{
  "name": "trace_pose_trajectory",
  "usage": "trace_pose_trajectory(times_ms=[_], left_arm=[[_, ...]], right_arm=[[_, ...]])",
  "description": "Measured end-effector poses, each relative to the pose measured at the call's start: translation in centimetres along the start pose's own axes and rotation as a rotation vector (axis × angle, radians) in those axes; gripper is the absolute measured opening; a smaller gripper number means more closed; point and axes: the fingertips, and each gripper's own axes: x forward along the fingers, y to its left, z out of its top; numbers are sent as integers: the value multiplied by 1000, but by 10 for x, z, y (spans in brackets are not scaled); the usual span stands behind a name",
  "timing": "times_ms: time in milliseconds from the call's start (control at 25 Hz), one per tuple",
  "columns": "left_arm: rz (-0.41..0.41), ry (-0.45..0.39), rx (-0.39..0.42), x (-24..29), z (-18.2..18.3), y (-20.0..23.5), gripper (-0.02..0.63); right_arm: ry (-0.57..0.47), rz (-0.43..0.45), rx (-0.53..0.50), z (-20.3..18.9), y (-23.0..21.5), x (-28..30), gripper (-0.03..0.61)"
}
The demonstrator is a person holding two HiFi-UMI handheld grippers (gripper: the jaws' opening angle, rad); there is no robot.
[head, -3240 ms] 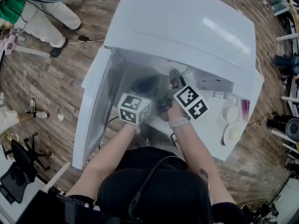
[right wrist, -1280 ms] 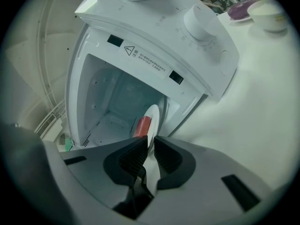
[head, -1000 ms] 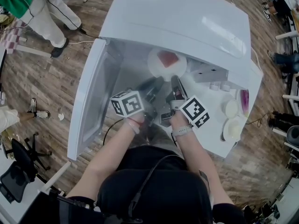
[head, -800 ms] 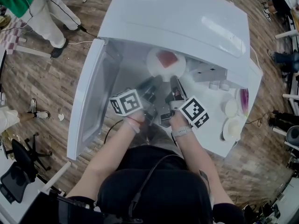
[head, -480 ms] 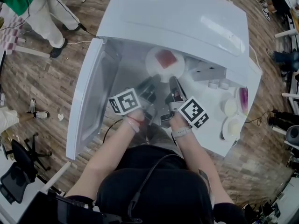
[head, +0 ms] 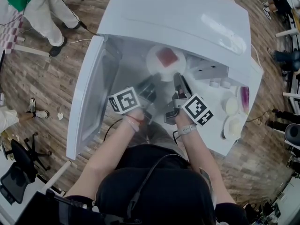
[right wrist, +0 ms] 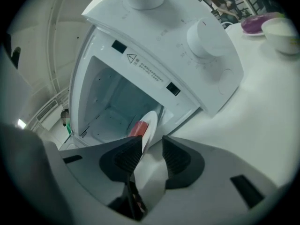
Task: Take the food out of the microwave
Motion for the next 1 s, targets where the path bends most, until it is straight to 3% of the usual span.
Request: trace_pose_trajectory(times_ms=[480,640,1000], left_arm=[[-15,41,72,-4,0,3,60],[-13,57,97,-3,0,2,60],[-5,75,145,-4,-1,2,60]], right_arm=[[-9,-8,-39,16,-6,16,124],[-16,10,-63,16,-3,17,77],[-40,30,-26,15,-3,14,66]])
